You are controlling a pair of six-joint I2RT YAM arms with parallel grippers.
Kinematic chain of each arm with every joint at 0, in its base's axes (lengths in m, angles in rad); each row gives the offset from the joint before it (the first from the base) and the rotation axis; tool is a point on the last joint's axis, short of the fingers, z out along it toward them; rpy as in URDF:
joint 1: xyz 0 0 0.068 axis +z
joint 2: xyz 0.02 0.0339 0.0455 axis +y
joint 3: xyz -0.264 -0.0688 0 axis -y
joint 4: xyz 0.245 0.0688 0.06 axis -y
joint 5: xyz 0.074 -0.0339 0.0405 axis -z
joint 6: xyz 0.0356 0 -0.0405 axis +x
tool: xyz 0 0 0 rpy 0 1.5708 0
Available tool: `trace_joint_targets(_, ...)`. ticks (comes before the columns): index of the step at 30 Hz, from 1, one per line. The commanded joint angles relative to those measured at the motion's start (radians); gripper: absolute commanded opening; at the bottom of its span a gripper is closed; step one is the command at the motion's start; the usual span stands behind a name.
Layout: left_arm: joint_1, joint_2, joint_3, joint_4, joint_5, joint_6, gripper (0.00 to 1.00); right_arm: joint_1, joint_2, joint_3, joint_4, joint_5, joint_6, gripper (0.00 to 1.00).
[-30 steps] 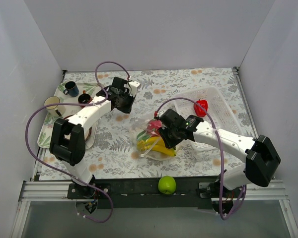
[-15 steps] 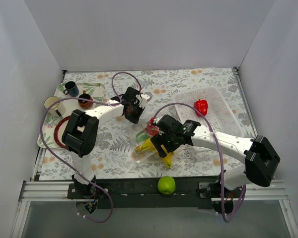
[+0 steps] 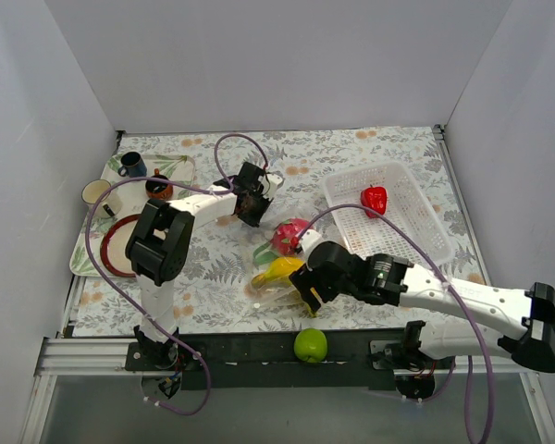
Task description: Open the zip-top bag and remove the fake food
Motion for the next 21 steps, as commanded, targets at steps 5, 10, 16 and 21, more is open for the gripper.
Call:
trace_joint_targets(5, -0.003, 0.028, -0.019, -0.007, -0.042, 0.018, 0.0, 0.023, -0.131, -0.12, 0.174, -0.115, -0.004, 0.54)
trace_joint_targets(10, -0.003, 0.026, -0.054, 0.004, -0.05, 0.029, 0.0, 0.023, -0.083, -0.152, 0.21, -0.238, -0.018, 0.54)
trace_joint_targets(16, 0.0, 0.01, -0.1, 0.007, -0.085, 0.04, 0.0, 0.023, 0.006, -0.131, 0.166, -0.116, -0.038, 0.84)
trace_joint_targets(21, 0.026, -0.012, -0.137, 0.007, -0.09, 0.05, 0.0, 0.021, 0.087, -0.097, 0.128, 0.058, -0.041, 0.9)
